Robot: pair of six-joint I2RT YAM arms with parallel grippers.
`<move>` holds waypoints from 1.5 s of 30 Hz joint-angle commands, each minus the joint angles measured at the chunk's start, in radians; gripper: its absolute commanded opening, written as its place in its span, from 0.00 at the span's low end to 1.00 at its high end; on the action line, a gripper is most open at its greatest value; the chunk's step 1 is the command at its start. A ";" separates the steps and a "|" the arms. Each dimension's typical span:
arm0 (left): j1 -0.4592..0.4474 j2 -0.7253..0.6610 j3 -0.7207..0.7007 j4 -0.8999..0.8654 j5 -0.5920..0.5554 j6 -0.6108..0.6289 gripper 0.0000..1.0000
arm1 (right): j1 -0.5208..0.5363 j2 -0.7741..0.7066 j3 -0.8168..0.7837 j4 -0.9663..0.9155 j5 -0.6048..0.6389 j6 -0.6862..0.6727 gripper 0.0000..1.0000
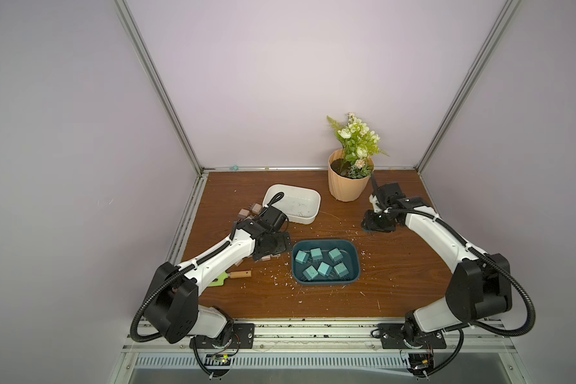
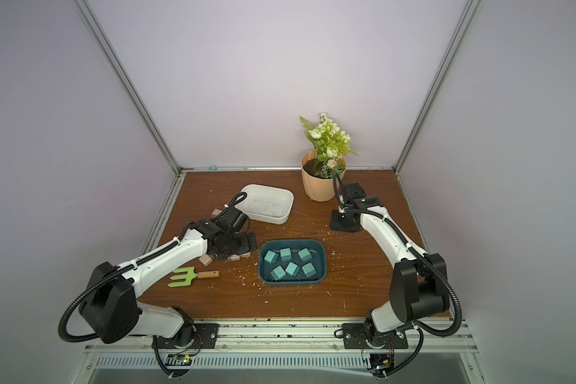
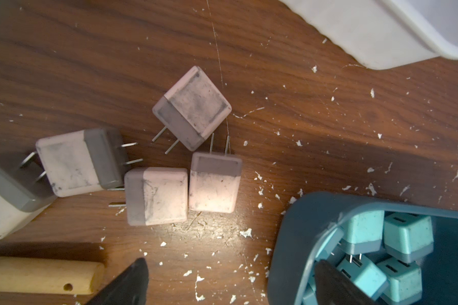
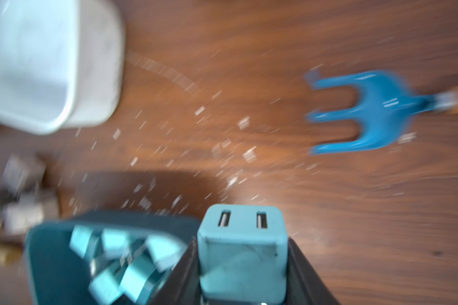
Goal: Place the plugs by color into the storage box
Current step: Place the plug in the storage box.
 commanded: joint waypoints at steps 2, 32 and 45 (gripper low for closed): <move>0.008 -0.022 -0.002 -0.017 -0.019 0.000 0.99 | 0.158 -0.071 -0.029 -0.047 0.006 0.132 0.44; 0.016 -0.111 -0.078 -0.046 -0.063 -0.046 0.99 | 0.463 0.087 -0.009 -0.044 0.103 0.187 0.74; 0.024 -0.093 -0.050 -0.055 -0.071 -0.023 0.99 | 0.348 0.023 0.105 -0.224 0.226 0.133 0.81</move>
